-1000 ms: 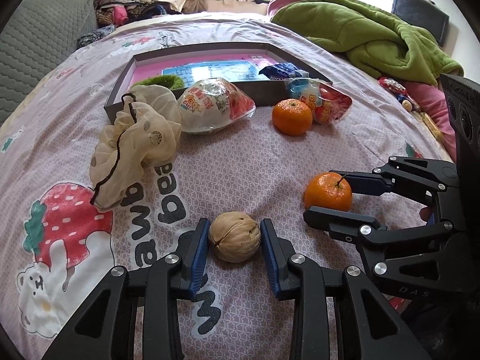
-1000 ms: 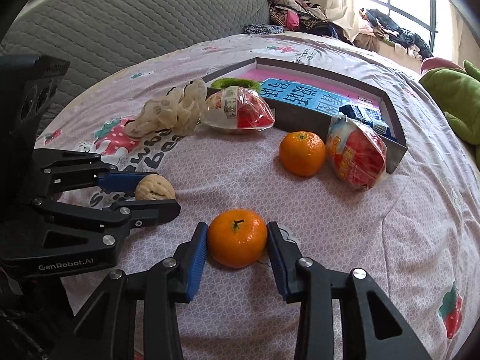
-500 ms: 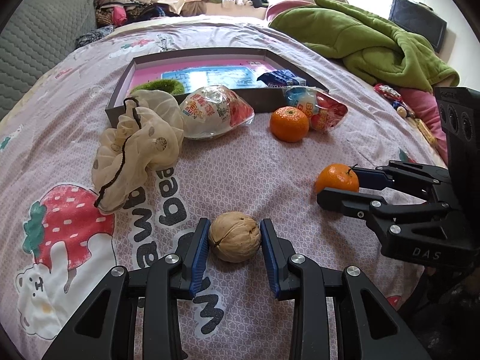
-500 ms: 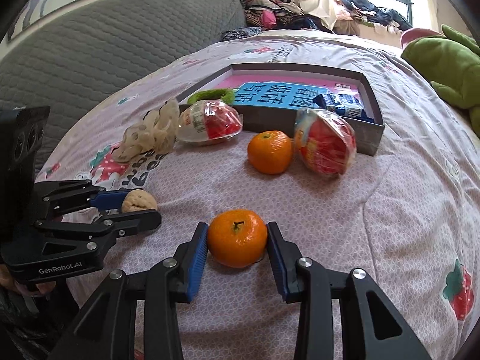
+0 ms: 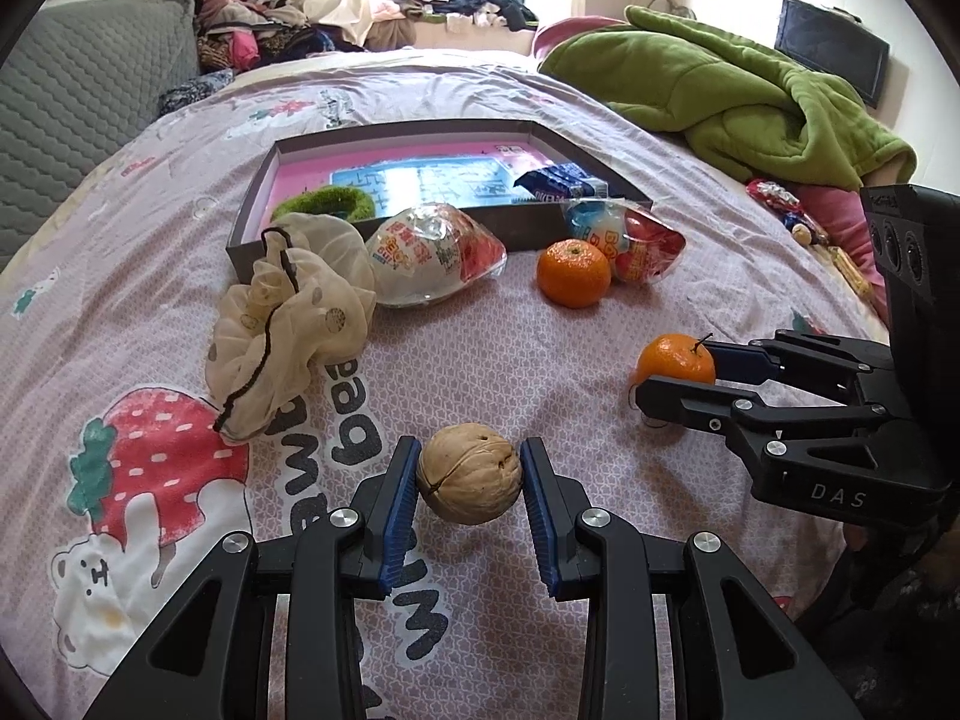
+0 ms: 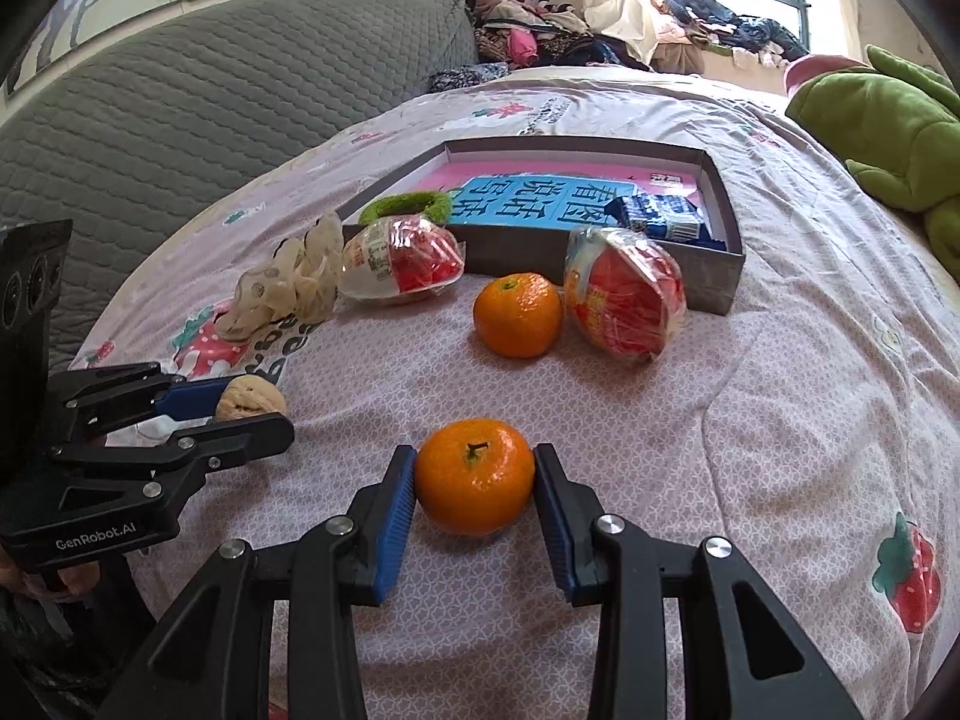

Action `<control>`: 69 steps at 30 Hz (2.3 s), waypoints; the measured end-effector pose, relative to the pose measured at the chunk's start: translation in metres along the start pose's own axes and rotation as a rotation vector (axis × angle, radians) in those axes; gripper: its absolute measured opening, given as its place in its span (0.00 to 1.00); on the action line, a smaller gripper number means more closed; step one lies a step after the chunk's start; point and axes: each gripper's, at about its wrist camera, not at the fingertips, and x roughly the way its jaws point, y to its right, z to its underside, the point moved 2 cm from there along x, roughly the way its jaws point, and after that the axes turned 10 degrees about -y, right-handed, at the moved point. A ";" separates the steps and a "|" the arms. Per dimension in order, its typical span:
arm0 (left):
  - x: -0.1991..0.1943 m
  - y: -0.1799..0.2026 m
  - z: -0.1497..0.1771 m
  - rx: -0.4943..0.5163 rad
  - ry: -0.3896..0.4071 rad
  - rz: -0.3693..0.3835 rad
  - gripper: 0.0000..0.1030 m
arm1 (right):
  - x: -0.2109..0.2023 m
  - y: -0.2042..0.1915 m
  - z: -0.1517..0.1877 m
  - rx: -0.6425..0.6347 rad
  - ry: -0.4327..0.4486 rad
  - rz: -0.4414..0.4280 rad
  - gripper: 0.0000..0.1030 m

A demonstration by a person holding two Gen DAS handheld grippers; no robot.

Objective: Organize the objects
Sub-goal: 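Carry the tangerine with the right tool while the left tool carries the walnut toward the box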

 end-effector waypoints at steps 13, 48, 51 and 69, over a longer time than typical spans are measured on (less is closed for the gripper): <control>-0.014 0.001 -0.017 -0.012 0.055 -0.002 0.34 | -0.016 -0.009 -0.009 -0.005 0.056 -0.018 0.38; -0.047 -0.018 -0.117 0.038 0.220 -0.057 0.34 | -0.059 0.005 -0.097 -0.027 0.216 0.008 0.38; -0.050 -0.022 -0.121 0.033 0.232 -0.061 0.34 | -0.064 0.008 -0.105 -0.026 0.238 0.017 0.38; -0.061 -0.042 -0.147 0.021 0.312 -0.061 0.34 | -0.071 0.005 -0.145 -0.047 0.308 0.036 0.38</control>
